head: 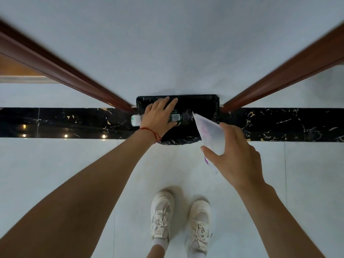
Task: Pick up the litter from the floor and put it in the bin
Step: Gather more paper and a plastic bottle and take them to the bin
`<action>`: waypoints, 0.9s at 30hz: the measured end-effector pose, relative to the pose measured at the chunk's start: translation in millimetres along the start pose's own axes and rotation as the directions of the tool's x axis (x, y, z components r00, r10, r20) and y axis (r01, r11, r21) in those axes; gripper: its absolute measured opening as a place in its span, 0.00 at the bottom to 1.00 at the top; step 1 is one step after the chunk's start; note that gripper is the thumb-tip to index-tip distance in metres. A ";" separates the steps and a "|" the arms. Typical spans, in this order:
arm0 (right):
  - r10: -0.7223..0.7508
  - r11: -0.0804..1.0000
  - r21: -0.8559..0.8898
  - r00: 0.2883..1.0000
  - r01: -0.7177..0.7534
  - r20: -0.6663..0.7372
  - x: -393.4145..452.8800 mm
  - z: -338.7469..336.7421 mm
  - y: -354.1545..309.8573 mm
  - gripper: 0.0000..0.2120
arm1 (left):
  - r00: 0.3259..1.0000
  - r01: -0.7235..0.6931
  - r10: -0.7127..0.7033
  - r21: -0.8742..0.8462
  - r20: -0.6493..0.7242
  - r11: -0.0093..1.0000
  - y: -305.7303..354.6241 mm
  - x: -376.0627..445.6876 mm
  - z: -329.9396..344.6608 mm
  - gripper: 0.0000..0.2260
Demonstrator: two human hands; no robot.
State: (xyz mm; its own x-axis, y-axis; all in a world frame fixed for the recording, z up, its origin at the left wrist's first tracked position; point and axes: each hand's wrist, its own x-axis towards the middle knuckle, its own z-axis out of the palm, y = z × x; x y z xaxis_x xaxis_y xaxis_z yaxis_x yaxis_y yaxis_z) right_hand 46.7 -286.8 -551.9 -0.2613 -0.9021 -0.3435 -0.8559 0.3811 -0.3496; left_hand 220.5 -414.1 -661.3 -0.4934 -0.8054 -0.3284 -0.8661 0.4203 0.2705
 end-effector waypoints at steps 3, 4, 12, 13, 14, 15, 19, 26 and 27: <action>-0.003 1.000 -0.003 1.000 0.003 0.010 3.4 5.5 -2.7 0.31 | 0.985 0.068 -0.083 -0.102 -0.153 0.992 0.5 -24.6 -8.5 0.29; -0.007 1.000 -0.004 1.000 0.007 0.018 5.0 7.2 -4.5 0.31 | 0.977 0.094 -0.118 -0.134 -0.178 0.986 0.6 -36.4 -11.5 0.28; -0.130 0.990 -0.038 0.989 0.133 0.070 34.2 22.1 -38.2 0.32 | 0.949 0.234 -0.261 -0.158 -0.177 0.959 -1.3 -123.7 -19.3 0.26; -0.158 0.985 -0.063 0.984 0.163 0.086 41.2 25.8 -43.8 0.32 | 0.947 0.245 -0.271 -0.159 -0.174 0.957 -1.1 -129.1 -18.9 0.26; -0.189 0.975 -0.096 0.976 0.199 0.106 49.1 30.0 -49.1 0.32 | 0.944 0.252 -0.279 -0.161 -0.178 0.954 -1.5 -133.0 -18.4 0.26; -0.216 0.964 -0.129 0.968 0.232 0.126 57.2 34.3 -53.5 0.32 | 0.941 0.256 -0.284 -0.164 -0.185 0.953 -1.9 -135.7 -17.3 0.26; -0.252 0.941 -0.187 0.953 0.281 0.166 83.8 55.0 -63.2 0.31 | 0.936 0.265 -0.298 -0.180 -0.187 0.947 -4.1 -137.6 -10.1 0.26; -0.229 0.957 -0.147 0.963 0.249 0.141 77.9 61.9 -57.7 0.36 | 0.938 0.268 -0.301 -0.193 -0.171 0.944 -0.6 -134.7 -15.7 0.26; -0.232 0.959 -0.137 0.965 0.248 0.122 70.3 58.3 -54.7 0.35 | 0.938 0.261 -0.296 -0.195 -0.178 0.945 1.5 -134.7 -20.0 0.26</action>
State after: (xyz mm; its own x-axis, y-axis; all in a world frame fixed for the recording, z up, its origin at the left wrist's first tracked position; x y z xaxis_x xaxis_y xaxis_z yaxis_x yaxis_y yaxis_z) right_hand 101.2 -359.2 -607.7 0.0011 -0.9341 -0.3570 -0.9467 0.1140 -0.3012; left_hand 287.3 -313.3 -598.6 -0.1924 -0.9546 -0.2275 -0.9323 0.1055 0.3460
